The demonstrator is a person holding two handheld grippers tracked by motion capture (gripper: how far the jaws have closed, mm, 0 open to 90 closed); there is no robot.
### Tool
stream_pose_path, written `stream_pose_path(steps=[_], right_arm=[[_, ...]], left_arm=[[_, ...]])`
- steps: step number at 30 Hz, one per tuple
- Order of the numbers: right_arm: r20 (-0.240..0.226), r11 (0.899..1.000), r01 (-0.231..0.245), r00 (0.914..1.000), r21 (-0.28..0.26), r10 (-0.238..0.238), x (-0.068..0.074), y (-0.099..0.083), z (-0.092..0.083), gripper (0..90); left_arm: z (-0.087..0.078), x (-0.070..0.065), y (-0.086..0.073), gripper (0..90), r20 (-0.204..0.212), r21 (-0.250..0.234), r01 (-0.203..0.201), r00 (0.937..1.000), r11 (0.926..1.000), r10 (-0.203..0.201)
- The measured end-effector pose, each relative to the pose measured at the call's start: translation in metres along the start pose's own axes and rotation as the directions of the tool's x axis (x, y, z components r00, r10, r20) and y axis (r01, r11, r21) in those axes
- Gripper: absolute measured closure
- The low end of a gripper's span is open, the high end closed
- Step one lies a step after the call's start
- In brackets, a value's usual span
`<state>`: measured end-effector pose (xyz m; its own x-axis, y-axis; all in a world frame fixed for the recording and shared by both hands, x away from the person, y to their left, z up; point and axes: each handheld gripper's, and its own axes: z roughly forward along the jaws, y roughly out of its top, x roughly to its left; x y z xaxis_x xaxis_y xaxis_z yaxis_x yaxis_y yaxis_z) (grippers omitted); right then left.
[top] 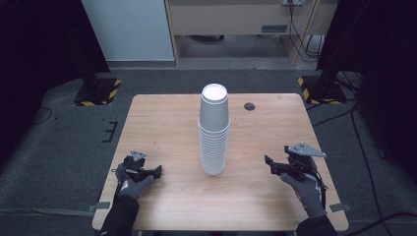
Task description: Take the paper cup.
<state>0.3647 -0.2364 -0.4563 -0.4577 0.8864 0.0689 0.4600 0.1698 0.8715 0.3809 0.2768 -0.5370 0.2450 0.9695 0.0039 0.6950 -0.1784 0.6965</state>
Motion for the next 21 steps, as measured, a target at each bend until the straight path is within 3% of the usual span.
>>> stream_pose_path(steps=[7,21], right_arm=[[-0.035,0.998,0.007,0.9993,-0.061,-0.009,0.007,0.020,-0.011,14.8],[-0.108,0.984,0.011,0.9936,-0.180,-0.031,0.023,0.064,-0.030,15.8]], left_arm=[[0.000,0.000,0.000,0.0,0.000,0.000,0.000,1.0000,1.0000,0.000],[0.000,0.000,0.000,0.0,0.000,-0.001,0.001,1.0000,1.0000,-0.001]])
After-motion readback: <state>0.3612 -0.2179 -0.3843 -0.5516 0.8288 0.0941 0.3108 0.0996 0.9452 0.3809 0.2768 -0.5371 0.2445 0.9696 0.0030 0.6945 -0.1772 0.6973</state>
